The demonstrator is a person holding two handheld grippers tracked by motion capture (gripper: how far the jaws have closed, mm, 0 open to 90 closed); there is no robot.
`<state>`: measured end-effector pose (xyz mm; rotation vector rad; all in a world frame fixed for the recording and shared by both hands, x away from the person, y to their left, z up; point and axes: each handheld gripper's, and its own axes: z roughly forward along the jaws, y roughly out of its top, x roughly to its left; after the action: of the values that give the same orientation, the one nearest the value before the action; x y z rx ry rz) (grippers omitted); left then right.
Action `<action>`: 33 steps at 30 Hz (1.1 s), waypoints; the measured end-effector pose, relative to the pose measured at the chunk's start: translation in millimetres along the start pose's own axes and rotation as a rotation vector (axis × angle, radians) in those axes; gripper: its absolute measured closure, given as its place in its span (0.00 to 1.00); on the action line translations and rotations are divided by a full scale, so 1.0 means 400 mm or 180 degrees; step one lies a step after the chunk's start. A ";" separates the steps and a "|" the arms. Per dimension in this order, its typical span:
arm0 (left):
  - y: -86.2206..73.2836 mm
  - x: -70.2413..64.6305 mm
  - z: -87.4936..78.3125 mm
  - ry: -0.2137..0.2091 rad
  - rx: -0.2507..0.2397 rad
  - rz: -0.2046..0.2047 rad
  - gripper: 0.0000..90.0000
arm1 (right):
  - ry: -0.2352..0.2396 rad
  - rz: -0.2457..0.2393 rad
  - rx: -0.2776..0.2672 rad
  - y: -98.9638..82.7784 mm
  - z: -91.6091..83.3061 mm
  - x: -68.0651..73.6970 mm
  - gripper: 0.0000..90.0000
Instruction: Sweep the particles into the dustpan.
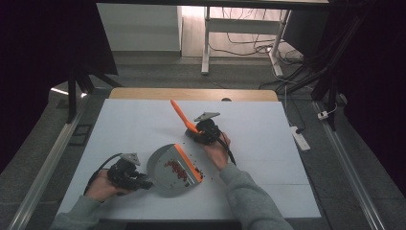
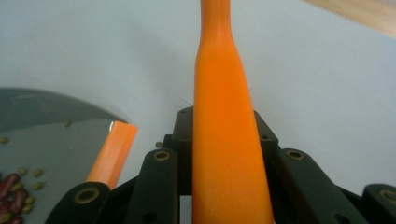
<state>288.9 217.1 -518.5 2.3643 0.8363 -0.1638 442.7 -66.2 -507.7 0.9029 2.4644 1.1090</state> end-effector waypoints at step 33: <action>-0.017 -0.009 -0.014 -0.0066 0.0013 0.0105 0.69 | -0.0134 0.0411 -0.0166 -0.170 -0.247 -0.016 0.79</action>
<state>281.6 222.7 -516.2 2.3750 0.7873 -0.1764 370.1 -160.8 -493.3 1.0712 2.3609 1.1776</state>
